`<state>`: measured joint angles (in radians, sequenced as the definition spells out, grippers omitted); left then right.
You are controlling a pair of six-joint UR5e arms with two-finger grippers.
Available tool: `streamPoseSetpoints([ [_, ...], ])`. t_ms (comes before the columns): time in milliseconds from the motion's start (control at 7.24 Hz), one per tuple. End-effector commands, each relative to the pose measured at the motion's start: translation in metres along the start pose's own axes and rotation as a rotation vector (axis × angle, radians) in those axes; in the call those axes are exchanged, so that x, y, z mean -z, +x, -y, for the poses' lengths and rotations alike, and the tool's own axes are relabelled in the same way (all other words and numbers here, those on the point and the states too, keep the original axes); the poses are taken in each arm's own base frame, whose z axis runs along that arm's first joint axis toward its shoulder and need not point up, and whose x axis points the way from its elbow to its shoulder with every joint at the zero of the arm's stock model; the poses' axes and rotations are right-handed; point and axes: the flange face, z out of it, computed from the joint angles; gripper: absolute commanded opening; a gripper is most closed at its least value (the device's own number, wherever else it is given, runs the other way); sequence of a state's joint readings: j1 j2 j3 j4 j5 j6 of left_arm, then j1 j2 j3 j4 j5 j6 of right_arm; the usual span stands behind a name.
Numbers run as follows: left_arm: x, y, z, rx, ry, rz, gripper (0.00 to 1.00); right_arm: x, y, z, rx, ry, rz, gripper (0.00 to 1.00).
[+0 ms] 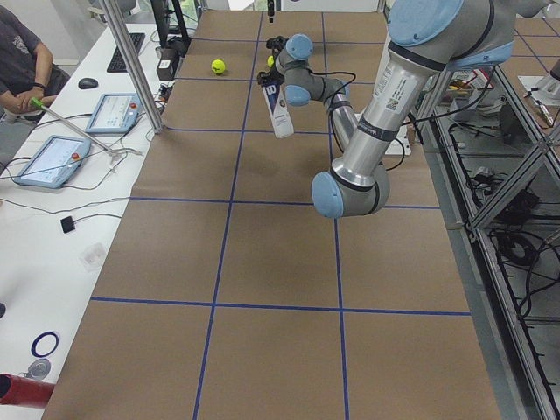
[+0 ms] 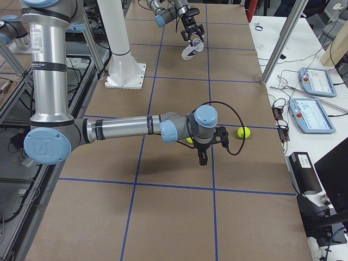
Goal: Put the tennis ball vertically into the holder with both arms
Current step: 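Lift and rotate the can upright with the left gripper, open end up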
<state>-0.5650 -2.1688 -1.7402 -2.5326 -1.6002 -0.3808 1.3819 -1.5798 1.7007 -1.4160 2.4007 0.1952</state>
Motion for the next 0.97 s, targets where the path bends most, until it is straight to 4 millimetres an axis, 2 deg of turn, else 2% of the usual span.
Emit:
streamPoseSetpoints([
  [0,-0.015,-0.017,-0.040,0.103,0.251,0.007,0.66,-0.005,-0.036,0.012,-0.077,0.007,0.069,0.99],
  [276,-0.022,-0.016,-0.081,0.126,0.350,0.022,0.66,-0.020,-0.081,0.016,-0.119,0.055,0.122,0.99],
  [415,-0.030,-0.007,-0.099,0.142,0.377,0.020,0.65,-0.031,-0.094,0.015,-0.159,0.037,0.128,0.99],
  [553,-0.030,0.000,-0.108,0.154,0.398,0.023,0.65,-0.048,-0.116,0.019,-0.186,0.022,0.110,0.99],
  [829,-0.030,0.002,-0.110,0.157,0.396,0.019,0.65,-0.082,-0.145,0.010,-0.159,-0.010,0.064,0.99],
])
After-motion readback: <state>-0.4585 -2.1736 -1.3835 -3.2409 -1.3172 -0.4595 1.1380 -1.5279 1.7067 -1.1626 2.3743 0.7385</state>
